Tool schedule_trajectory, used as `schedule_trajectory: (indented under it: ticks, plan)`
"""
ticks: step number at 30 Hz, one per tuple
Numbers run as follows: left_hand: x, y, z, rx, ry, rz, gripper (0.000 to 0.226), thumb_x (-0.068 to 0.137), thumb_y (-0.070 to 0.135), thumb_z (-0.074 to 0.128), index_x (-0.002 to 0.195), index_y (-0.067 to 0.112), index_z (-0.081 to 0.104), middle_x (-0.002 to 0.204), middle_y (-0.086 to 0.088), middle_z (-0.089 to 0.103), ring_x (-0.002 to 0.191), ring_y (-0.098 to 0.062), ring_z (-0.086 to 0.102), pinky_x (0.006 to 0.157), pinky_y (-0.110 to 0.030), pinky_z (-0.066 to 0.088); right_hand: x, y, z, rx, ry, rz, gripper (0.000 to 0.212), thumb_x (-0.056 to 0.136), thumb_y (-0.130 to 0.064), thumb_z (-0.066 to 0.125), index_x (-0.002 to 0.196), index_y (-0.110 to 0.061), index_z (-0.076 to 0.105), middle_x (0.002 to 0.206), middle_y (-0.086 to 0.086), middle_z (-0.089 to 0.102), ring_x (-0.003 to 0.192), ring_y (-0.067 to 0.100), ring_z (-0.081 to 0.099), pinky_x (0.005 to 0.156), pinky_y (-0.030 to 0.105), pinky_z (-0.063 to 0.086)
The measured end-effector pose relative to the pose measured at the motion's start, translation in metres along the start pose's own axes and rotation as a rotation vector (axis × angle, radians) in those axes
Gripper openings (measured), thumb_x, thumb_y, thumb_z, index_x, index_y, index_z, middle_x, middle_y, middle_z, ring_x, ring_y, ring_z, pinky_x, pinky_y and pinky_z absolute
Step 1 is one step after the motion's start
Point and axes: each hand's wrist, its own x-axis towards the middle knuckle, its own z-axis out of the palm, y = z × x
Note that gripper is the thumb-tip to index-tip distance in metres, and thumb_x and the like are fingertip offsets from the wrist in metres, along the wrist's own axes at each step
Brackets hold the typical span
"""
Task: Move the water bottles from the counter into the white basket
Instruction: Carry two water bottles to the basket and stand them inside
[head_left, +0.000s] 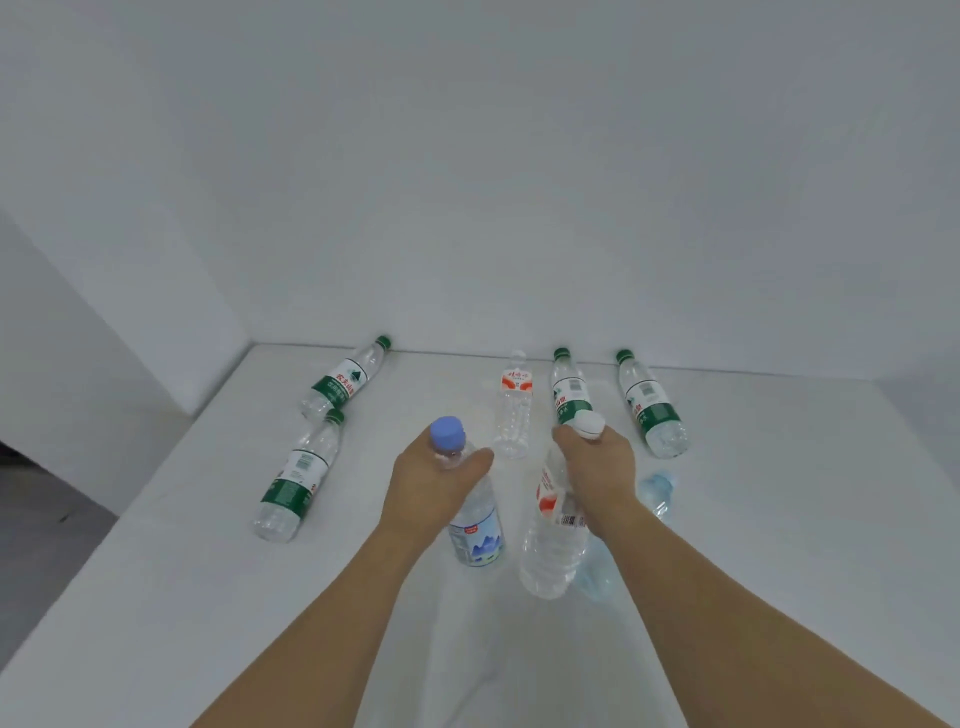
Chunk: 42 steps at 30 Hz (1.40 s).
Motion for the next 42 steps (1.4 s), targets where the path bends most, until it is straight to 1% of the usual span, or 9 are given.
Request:
schedule_trajectory:
  ticks: [4,9,12,20,27,30,33,36,42]
  plan:
    - [-0.046,0.058,-0.04,-0.188,0.154,0.102,0.029,0.084,0.028,0.066,0.068,0.013,0.048,0.061,0.004,0.045,0.058,-0.011,0.042,0.058,-0.027,0.038,-0.068,-0.069,-0.017,0.039,-0.044,-0.182,0.025,0.079,-0.024,0.067,0.08,0.0,0.06,0.067,0.007,0.054,0.062,0.02,0.05,0.063,0.035,0.046]
    - [-0.088,0.122,-0.086,-0.217,0.229,0.251,0.021,0.083,0.019,0.065,0.076,0.004,0.052,0.064,0.003,0.048,0.057,-0.008,0.041,0.058,-0.023,0.039,-0.145,-0.135,-0.036,0.015,-0.093,-0.402,0.028,0.079,-0.022,0.067,0.075,0.002,0.054,0.067,0.006,0.048,0.062,0.018,0.045,0.061,0.032,0.04]
    - [-0.103,0.142,-0.11,-0.239,0.259,0.316,0.023,0.078,0.018,0.063,0.074,0.0,0.047,0.063,0.0,0.043,0.06,-0.014,0.037,0.059,-0.028,0.036,-0.174,-0.154,-0.043,0.041,-0.111,-0.461,0.019,0.079,-0.02,0.067,0.072,-0.009,0.053,0.066,0.004,0.044,0.062,0.019,0.041,0.061,0.032,0.037]
    - [-0.141,0.15,-0.171,-0.329,0.41,0.295,0.019,0.073,0.018,0.061,0.066,0.013,0.043,0.063,-0.003,0.034,0.061,-0.016,0.031,0.059,-0.031,0.031,-0.218,-0.174,-0.022,0.021,-0.248,-0.52,0.021,0.078,-0.019,0.066,0.068,-0.012,0.048,0.064,0.003,0.043,0.063,0.02,0.04,0.063,0.034,0.037]
    - [-0.19,0.135,-0.275,-0.266,0.633,0.254,0.024,0.076,0.012,0.062,0.066,0.013,0.04,0.061,-0.003,0.033,0.06,-0.016,0.032,0.057,-0.03,0.03,-0.284,-0.189,0.05,-0.007,-0.509,-0.611,0.028,0.077,-0.019,0.064,0.063,-0.015,0.041,0.058,-0.001,0.038,0.06,0.019,0.036,0.06,0.033,0.032]
    - [-0.236,0.12,-0.33,-0.214,0.798,0.23,0.025,0.073,0.016,0.061,0.064,0.008,0.039,0.06,-0.002,0.034,0.059,-0.016,0.032,0.056,-0.031,0.029,-0.339,-0.182,0.09,-0.02,-0.707,-0.644,0.03,0.077,-0.018,0.064,0.062,-0.016,0.039,0.058,0.0,0.036,0.06,0.019,0.034,0.06,0.034,0.032]
    - [-0.288,0.104,-0.374,-0.192,0.95,0.204,0.027,0.074,0.015,0.061,0.066,-0.001,0.04,0.061,-0.005,0.034,0.06,-0.016,0.031,0.056,-0.031,0.028,-0.401,-0.176,0.125,-0.014,-0.874,-0.657,0.028,0.077,-0.017,0.065,0.062,-0.015,0.041,0.059,0.0,0.037,0.06,0.019,0.036,0.06,0.034,0.033]
    - [-0.339,0.092,-0.404,-0.165,1.091,0.156,0.025,0.078,0.01,0.061,0.064,0.008,0.04,0.057,-0.002,0.032,0.057,-0.015,0.03,0.052,-0.027,0.027,-0.462,-0.172,0.147,-0.005,-1.002,-0.683,0.023,0.077,-0.019,0.065,0.065,-0.012,0.047,0.06,0.002,0.043,0.059,0.018,0.04,0.059,0.033,0.037]
    - [-0.414,0.069,-0.451,-0.091,1.253,0.082,0.018,0.075,0.017,0.063,0.068,0.004,0.053,0.06,-0.004,0.042,0.058,-0.015,0.038,0.057,-0.03,0.034,-0.553,-0.167,0.169,0.051,-1.207,-0.638,0.014,0.073,-0.021,0.066,0.068,-0.012,0.056,0.066,0.006,0.054,0.064,0.019,0.051,0.061,0.033,0.044]
